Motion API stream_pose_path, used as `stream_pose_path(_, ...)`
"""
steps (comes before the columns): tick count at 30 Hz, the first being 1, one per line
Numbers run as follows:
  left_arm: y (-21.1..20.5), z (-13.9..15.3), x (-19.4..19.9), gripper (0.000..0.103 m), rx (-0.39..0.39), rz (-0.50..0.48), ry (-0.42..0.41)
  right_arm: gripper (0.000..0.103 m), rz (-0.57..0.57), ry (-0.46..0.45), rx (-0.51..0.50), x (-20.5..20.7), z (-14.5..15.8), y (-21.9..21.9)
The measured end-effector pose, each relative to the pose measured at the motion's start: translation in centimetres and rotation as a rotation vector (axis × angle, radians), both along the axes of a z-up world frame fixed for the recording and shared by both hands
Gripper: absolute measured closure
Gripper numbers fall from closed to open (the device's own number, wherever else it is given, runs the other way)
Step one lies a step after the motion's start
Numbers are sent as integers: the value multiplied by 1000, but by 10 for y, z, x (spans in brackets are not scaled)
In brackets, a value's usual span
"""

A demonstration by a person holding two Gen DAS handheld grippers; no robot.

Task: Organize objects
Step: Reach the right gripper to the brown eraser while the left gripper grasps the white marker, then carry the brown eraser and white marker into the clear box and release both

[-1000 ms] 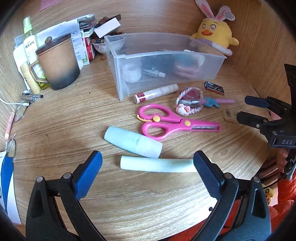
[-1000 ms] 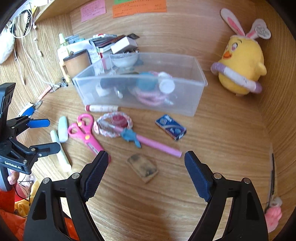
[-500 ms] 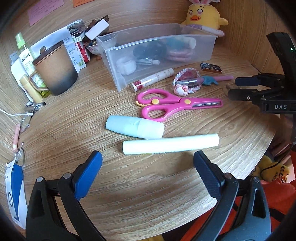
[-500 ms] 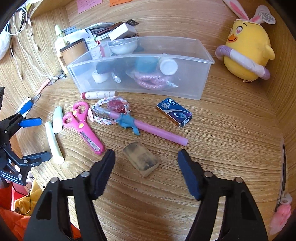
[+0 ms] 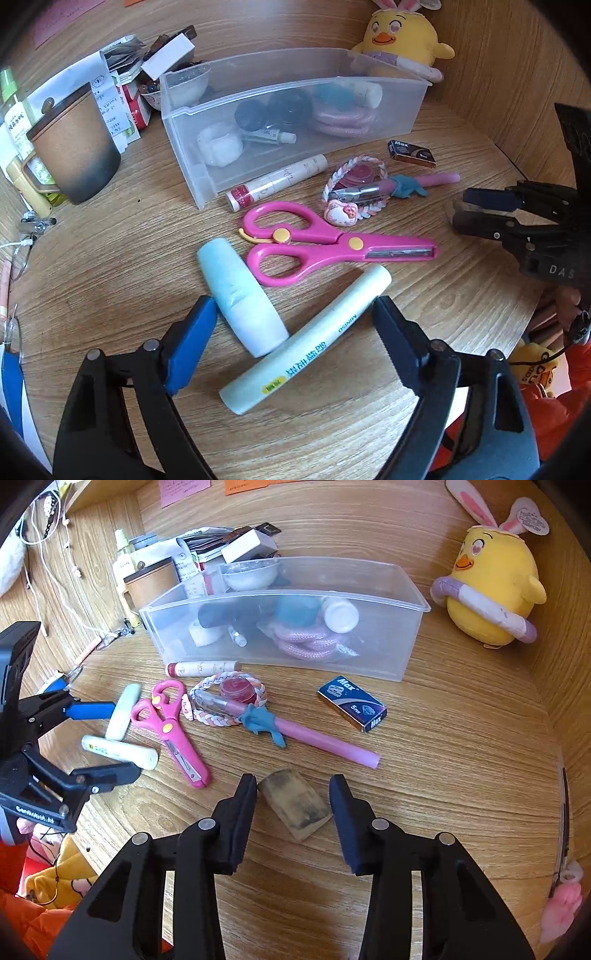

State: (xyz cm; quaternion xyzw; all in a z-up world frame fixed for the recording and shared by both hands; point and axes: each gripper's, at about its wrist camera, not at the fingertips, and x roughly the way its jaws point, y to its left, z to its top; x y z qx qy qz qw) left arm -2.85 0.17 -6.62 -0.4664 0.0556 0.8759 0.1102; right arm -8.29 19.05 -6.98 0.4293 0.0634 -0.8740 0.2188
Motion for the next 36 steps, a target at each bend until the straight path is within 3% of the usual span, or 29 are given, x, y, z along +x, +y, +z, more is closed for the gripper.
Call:
stream_pose_path(8,-4,5,13,62,0,16,22,66,-22,-7,-29,6,-1,10)
stream_pose_path(12,-3,5,15,70,2,17,20,66,-28,-4,-39,6,0,10)
stream_pose_path(16,-5,6,16,88,17,21,14,66,-31,16,-57,6,7,10)
stream_pose_path(21,-10,10,17,88,39,34,16,66,-30,57,-71,-1,23,7)
stream_pose_path(28,-13,37,13,88,74,39,93,66,-28,151,-86,-23,56,-3)
stream_pose_path(36,-22,68,-1,88,116,56,179,66,-33,199,-94,-52,79,-16)
